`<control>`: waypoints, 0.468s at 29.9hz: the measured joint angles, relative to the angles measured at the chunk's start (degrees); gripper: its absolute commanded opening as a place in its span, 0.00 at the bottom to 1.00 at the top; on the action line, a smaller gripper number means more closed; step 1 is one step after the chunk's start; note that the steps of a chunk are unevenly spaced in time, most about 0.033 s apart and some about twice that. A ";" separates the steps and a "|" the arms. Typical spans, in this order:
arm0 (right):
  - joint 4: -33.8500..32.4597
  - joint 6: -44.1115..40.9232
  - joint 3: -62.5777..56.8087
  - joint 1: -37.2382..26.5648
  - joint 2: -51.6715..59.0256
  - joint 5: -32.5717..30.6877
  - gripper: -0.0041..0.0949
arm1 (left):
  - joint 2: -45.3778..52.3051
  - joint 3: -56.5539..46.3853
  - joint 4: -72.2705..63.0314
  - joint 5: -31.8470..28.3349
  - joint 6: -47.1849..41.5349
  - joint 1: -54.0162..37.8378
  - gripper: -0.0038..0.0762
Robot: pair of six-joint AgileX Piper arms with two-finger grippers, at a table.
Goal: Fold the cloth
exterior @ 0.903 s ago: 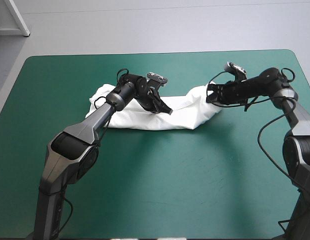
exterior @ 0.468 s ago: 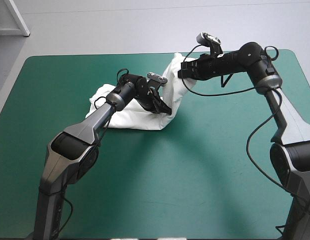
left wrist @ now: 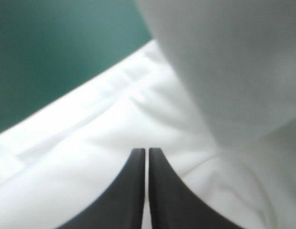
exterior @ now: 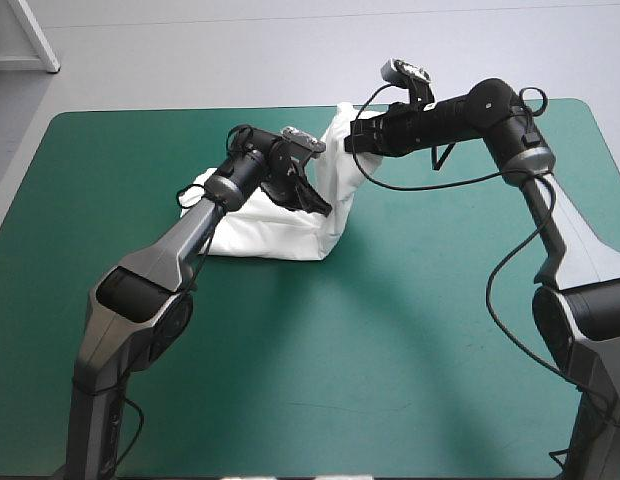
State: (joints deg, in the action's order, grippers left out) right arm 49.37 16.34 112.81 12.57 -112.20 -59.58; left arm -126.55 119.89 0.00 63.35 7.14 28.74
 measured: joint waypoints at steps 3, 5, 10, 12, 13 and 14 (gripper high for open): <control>0.00 0.24 0.04 1.36 -0.27 0.95 0.02 | 3.80 0.92 4.38 3.40 -0.49 -0.20 0.07; 0.00 0.83 0.11 2.57 -0.40 1.99 0.02 | 6.02 1.11 6.47 5.80 -0.35 -0.61 0.07; 0.13 2.29 0.23 6.95 -0.86 5.59 0.03 | 9.96 0.22 6.87 7.50 -0.35 -3.74 0.07; 0.06 2.56 1.46 8.69 -1.92 6.04 0.03 | 11.94 -1.93 5.13 7.69 -0.11 -5.79 0.07; 0.01 2.62 2.50 9.52 -3.05 6.23 0.03 | 13.14 -3.24 4.75 7.81 0.07 -6.74 0.07; 0.01 2.62 3.54 10.18 -3.75 6.31 0.03 | 14.19 -4.40 4.86 7.85 0.07 -7.49 0.07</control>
State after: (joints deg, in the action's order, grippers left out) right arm 49.37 18.96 116.35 22.75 -115.95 -53.27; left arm -112.36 115.49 4.86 71.21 7.21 21.25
